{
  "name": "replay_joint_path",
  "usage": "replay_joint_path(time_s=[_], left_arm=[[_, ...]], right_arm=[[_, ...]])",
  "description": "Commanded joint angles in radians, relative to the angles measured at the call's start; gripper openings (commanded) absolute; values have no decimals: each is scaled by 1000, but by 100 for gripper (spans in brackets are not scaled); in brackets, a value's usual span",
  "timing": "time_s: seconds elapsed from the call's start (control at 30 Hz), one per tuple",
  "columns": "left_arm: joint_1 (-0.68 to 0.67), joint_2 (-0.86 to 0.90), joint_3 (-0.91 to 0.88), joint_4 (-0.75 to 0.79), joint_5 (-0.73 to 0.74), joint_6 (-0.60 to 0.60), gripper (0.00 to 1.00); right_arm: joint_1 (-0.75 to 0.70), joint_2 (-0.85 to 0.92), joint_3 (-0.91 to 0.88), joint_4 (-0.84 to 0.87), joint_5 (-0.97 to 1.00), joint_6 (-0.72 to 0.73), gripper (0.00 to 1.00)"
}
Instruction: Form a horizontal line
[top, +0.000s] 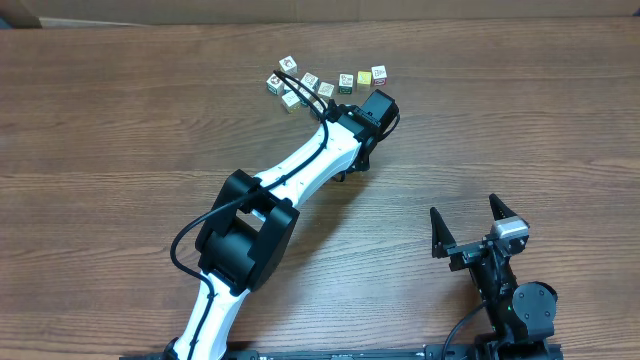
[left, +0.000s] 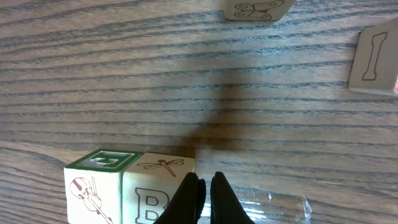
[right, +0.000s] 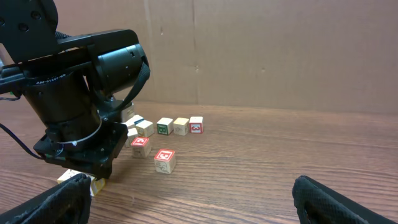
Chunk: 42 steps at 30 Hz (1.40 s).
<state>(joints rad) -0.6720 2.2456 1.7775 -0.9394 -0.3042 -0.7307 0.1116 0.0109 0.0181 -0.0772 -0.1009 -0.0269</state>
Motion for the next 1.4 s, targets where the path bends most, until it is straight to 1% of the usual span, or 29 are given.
replay_joint_path(time_s=[0.0,0.1,0.47,0.83,1.03,1.27,1.37], left_arm=[[7,25,24,-3,-28,-18,4],[6,25,24,-2,-24,-17,4],[4,25,24,5,69,-18,4],[3,25,20,6,62,-17,4],[5,25,-7,35,60,-17,4],[5,25,-20,44,60,3,4],[6,25,-34,58,60,35,4]], right_arm=[[-3,-8,-10,3,-2,-4,100],[-3,-8,-10,3,-2,-4,100],[-3,-8,-10,3,-2,-4,100],[-3,-8,-10,3,-2,-4,100],[-3,-8,-10,3,-2,-4,100],[-3,-8,-10,3,-2,-4,100],[-3,-8,-10,3,-2,-4,100]])
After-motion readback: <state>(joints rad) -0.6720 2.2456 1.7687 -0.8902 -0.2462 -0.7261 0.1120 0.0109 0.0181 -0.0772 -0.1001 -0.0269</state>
